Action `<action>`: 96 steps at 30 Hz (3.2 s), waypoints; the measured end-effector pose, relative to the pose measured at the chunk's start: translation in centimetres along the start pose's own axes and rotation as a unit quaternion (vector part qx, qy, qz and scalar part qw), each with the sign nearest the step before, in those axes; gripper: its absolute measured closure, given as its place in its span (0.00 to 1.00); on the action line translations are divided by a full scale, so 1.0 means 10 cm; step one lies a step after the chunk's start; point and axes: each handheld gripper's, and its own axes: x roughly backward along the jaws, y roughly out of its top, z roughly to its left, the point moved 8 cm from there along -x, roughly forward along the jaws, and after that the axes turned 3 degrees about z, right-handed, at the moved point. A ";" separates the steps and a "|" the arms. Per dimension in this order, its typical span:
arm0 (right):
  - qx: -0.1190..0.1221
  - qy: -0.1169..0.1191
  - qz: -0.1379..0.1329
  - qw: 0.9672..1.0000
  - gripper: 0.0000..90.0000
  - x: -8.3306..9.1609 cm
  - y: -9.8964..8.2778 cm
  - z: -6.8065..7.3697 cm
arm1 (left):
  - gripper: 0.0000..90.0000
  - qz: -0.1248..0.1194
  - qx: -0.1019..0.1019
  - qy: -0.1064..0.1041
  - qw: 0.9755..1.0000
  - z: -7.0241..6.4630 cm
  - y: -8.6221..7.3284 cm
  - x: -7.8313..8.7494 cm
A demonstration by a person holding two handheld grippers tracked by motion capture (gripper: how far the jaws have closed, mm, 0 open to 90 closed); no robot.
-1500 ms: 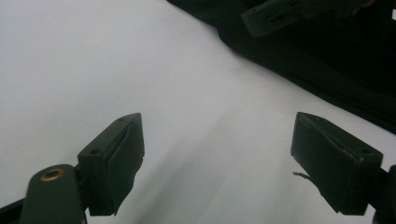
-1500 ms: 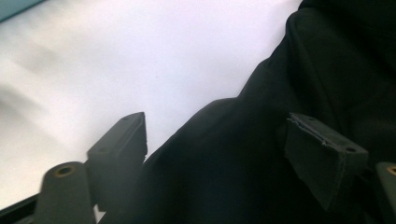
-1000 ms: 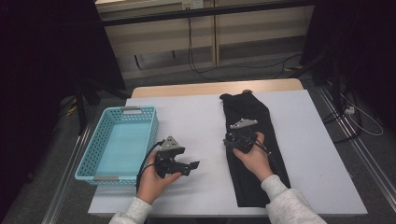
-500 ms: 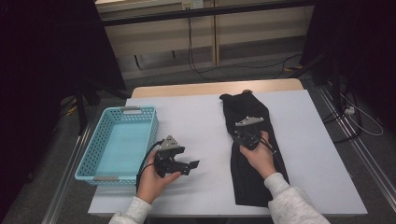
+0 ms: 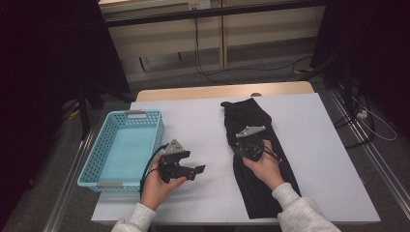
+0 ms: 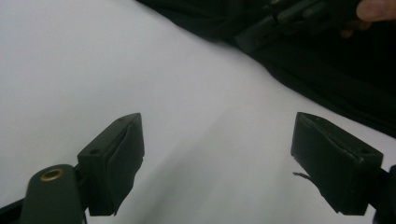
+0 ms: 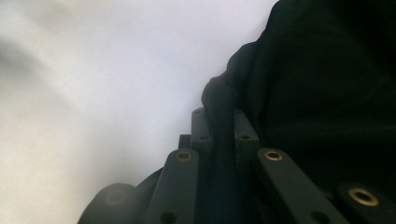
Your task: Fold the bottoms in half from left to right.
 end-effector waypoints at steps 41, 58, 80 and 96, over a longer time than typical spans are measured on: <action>-0.032 -0.007 -0.041 0.999 0.27 0.81 -0.41 -0.23 | 0.19 0.001 -0.005 -0.009 1.000 0.08 0.14 -0.12; -0.081 -0.045 -0.022 0.995 0.37 1.10 -0.87 -0.59 | 0.19 -0.003 -0.007 -0.009 1.000 0.06 0.17 -0.13; -0.099 -0.016 0.021 0.995 0.99 1.05 -1.06 -0.45 | 0.19 0.003 -0.015 -0.011 1.000 0.00 0.18 -0.18; -0.126 -0.084 0.011 0.988 0.99 1.16 -1.12 -1.17 | 0.19 0.006 -0.015 -0.010 1.000 0.00 0.17 -0.21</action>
